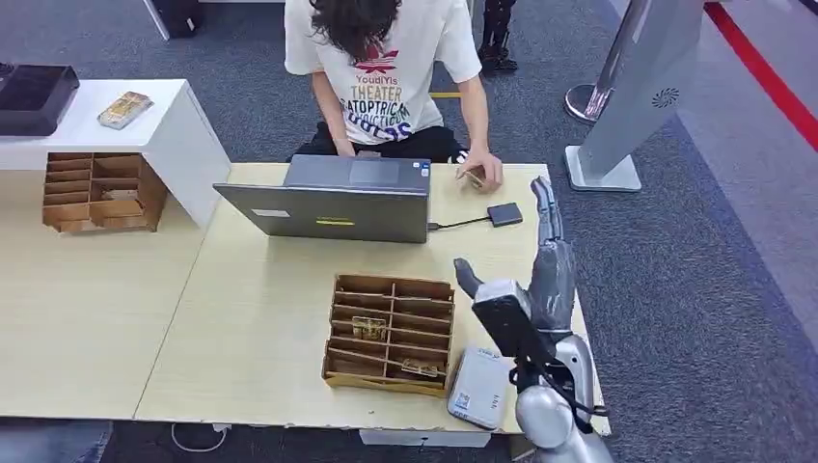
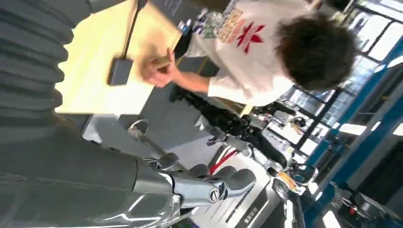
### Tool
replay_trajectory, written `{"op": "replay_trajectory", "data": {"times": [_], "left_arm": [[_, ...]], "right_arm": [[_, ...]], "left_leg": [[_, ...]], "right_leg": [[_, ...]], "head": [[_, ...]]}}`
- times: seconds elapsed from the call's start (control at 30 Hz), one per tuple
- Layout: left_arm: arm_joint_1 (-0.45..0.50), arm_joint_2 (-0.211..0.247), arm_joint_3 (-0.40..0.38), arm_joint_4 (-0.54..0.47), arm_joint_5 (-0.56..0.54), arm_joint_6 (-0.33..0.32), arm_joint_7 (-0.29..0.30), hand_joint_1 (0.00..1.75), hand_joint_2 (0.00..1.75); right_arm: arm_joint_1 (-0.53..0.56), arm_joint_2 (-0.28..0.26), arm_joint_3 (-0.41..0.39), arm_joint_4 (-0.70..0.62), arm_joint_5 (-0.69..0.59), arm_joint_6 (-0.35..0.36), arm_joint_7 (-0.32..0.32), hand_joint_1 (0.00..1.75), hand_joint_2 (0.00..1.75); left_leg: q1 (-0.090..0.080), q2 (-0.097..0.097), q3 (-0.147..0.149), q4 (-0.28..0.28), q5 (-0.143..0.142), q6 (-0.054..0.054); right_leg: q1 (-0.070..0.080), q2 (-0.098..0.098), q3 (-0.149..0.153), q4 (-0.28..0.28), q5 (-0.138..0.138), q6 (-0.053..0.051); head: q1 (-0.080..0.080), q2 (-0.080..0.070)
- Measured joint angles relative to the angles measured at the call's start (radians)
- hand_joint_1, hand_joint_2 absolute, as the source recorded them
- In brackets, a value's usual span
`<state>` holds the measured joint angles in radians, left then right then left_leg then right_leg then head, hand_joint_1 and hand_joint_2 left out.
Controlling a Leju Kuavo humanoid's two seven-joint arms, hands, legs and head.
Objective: Pass the card to the sensor for recognition and then transmit it.
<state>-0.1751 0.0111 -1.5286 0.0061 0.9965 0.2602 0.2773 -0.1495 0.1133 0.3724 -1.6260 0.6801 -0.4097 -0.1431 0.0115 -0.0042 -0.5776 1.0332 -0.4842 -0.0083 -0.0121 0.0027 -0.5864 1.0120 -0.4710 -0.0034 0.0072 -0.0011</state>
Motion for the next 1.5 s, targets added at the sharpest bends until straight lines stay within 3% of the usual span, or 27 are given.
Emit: {"op": "replay_trajectory", "data": {"times": [0.17, 0.23, 0.27, 0.3, 0.33, 0.6, 0.93, 1.1, 1.13, 1.2, 1.23, 1.27, 1.37, 1.47, 1.5], "left_arm": [[0.021, 0.002, 0.010, 0.000, 0.060, 0.000, -0.026, 0.00, 0.00], [0.031, 0.002, 0.015, 0.000, 0.082, 0.000, -0.038, 0.00, 0.00], [0.035, 0.002, 0.019, 0.000, 0.088, 0.000, -0.042, 0.00, 0.00], [0.038, 0.002, 0.021, 0.000, 0.096, 0.000, -0.048, 0.00, 0.00], [0.040, 0.002, 0.024, 0.000, 0.104, 0.000, -0.053, 0.00, 0.00], [0.059, 0.002, 0.054, 0.000, 0.140, 0.000, -0.077, 0.00, 0.00], [0.065, 0.002, 0.067, 0.000, 0.143, 0.000, -0.078, 0.00, 0.00], [0.067, 0.002, 0.074, 0.000, 0.158, 0.000, -0.080, 0.00, 0.00], [0.067, 0.002, 0.076, 0.000, 0.161, 0.000, -0.080, 0.00, 0.00], [0.067, 0.002, 0.081, 0.000, 0.166, 0.000, -0.082, 0.00, 0.00], [0.067, 0.002, 0.085, 0.000, 0.169, 0.000, -0.083, 0.00, 0.00], [0.067, 0.002, 0.087, 0.000, 0.170, 0.000, -0.083, 0.00, 0.00], [0.069, 0.002, 0.090, 0.000, 0.173, 0.000, -0.083, 0.00, 0.00], [0.068, 0.000, 0.093, 0.000, 0.177, 0.000, -0.083, 0.00, 0.00], [0.069, 0.000, 0.093, 0.000, 0.180, 0.000, -0.083, 0.00, 0.00]], "right_arm": [[0.159, -0.014, 0.085, -0.112, 0.025, -0.059, -0.043, 0.05, 1.75], [0.215, -0.035, 0.131, -0.141, 0.062, -0.076, -0.052, 0.70, 1.75], [0.233, -0.045, 0.152, -0.149, 0.068, -0.079, -0.052, 1.40, 1.75], [0.248, -0.052, 0.166, -0.155, 0.073, -0.084, -0.052, 1.64, 1.75], [0.260, -0.061, 0.180, -0.161, 0.077, -0.092, -0.052, 1.75, 1.75], [0.295, -0.142, 0.270, -0.171, 0.107, -0.113, -0.017, 1.75, 1.75], [0.287, -0.161, 0.285, -0.173, 0.114, -0.113, -0.011, 1.75, 1.75], [0.259, -0.169, 0.305, -0.159, 0.240, -0.091, 0.065, 1.75, 1.75], [0.251, -0.170, 0.310, -0.150, 0.265, -0.081, 0.080, 1.71, 1.75], [0.234, -0.171, 0.325, -0.126, 0.300, -0.063, 0.105, 1.38, 1.75], [0.226, -0.171, 0.331, -0.113, 0.314, -0.057, 0.114, 1.12, 1.75], [0.221, -0.171, 0.337, -0.102, 0.325, -0.051, 0.121, 0.73, 1.75], [0.211, -0.172, 0.346, -0.085, 0.354, -0.040, 0.139, 0.72, 1.75], [0.183, -0.172, 0.370, -0.039, 0.429, -0.002, 0.178, 0.84, 1.75], [0.176, -0.172, 0.376, -0.026, 0.441, 0.006, 0.185, 1.03, 1.75]], "left_leg": [[0.000, 0.000, 0.000, 0.000, -0.001, 0.000], [0.000, 0.000, 0.000, 0.000, -0.002, 0.000], [0.000, 0.000, 0.000, 0.000, -0.002, 0.000], [0.000, 0.000, 0.000, 0.000, -0.002, 0.000], [0.000, 0.000, 0.000, 0.000, -0.002, 0.000], [0.000, 0.000, 0.000, 0.000, -0.001, 0.000], [0.000, 0.000, 0.001, 0.000, -0.001, 0.000], [0.000, 0.000, 0.001, 0.000, -0.001, 0.000], [0.000, 0.000, 0.001, 0.000, -0.001, 0.000], [0.000, 0.000, 0.001, 0.000, -0.001, 0.000], [0.000, 0.000, 0.001, 0.000, -0.001, 0.000], [0.000, 0.000, 0.001, 0.000, -0.001, 0.000], [0.000, 0.000, 0.001, 0.000, -0.001, 0.000], [0.000, 0.000, 0.001, 0.000, -0.001, 0.000], [0.000, 0.000, 0.001, 0.000, -0.001, 0.000]], "right_leg": [[0.000, 0.000, 0.000, 0.000, -0.001, 0.000], [0.000, 0.000, 0.000, 0.000, -0.002, 0.000], [0.000, 0.000, 0.000, 0.000, -0.002, 0.000], [0.000, 0.000, 0.000, 0.000, -0.002, 0.000], [0.000, 0.000, 0.000, 0.000, -0.002, 0.000], [0.000, 0.000, 0.001, 0.000, -0.001, 0.000], [0.000, 0.000, 0.001, 0.000, -0.001, 0.000], [0.000, 0.000, 0.001, 0.000, -0.001, 0.000], [0.000, 0.000, 0.001, 0.000, -0.001, 0.000], [0.000, 0.000, 0.001, 0.000, -0.001, 0.000], [0.000, 0.000, 0.001, 0.000, -0.001, 0.000], [0.000, 0.000, 0.001, 0.000, -0.001, 0.000], [0.000, 0.000, 0.001, 0.000, -0.001, 0.000], [0.000, 0.000, 0.001, 0.000, -0.001, 0.000], [0.000, 0.000, 0.001, 0.000, -0.001, 0.000]], "head": [[0.000, 0.000], [0.000, 0.000], [0.000, 0.000], [0.000, 0.000], [0.000, 0.000], [0.000, 0.000], [0.000, 0.000], [0.000, 0.000], [0.000, 0.000], [0.000, 0.000], [0.000, 0.000], [0.000, 0.000], [0.000, 0.000], [0.000, 0.000], [0.000, 0.000]]}}
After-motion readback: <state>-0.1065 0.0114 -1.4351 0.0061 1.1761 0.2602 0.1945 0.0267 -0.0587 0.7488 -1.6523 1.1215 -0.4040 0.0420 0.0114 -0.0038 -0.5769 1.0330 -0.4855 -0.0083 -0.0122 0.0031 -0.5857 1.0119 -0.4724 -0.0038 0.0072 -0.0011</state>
